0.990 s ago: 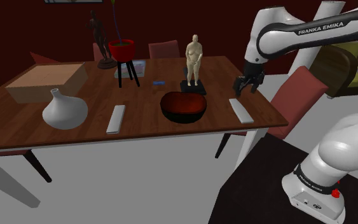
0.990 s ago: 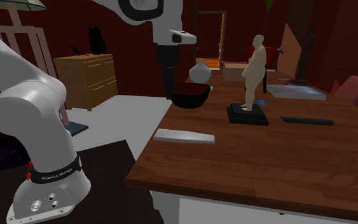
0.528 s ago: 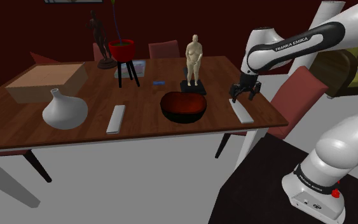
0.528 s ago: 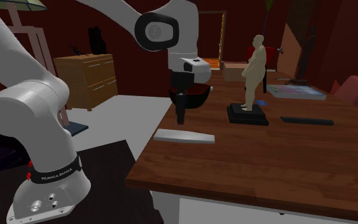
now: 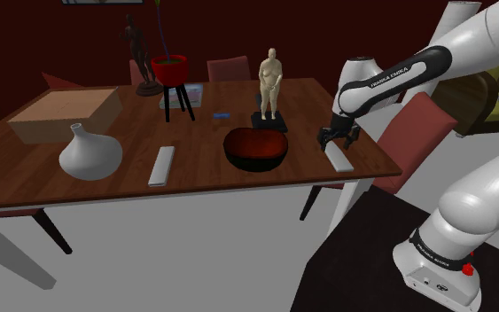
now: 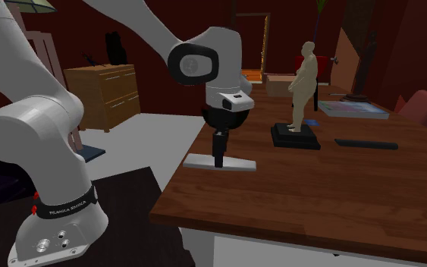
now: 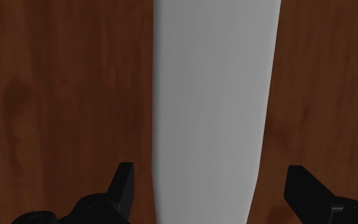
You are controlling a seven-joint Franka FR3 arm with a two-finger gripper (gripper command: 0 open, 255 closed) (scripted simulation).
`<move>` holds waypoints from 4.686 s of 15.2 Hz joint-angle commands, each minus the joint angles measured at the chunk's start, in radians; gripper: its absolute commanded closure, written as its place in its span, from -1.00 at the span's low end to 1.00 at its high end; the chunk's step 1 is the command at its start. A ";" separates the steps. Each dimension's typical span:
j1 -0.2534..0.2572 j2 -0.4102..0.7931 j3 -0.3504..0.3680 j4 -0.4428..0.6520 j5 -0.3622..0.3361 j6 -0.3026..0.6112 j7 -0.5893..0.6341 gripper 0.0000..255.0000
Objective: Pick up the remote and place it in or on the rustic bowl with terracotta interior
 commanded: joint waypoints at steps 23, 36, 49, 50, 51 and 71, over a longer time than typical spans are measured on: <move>-0.002 -0.014 -0.002 0.007 -0.001 -0.020 -0.003 1.00; -0.001 -0.118 -0.004 0.104 0.001 -0.221 -0.005 1.00; -0.001 -0.174 -0.005 0.235 0.001 -0.409 -0.006 1.00; -0.001 -0.177 -0.005 0.246 0.001 -0.423 -0.006 1.00; -0.001 -0.179 -0.005 0.258 0.001 -0.437 -0.006 1.00; 0.158 0.235 0.277 0.693 0.005 -0.457 0.436 1.00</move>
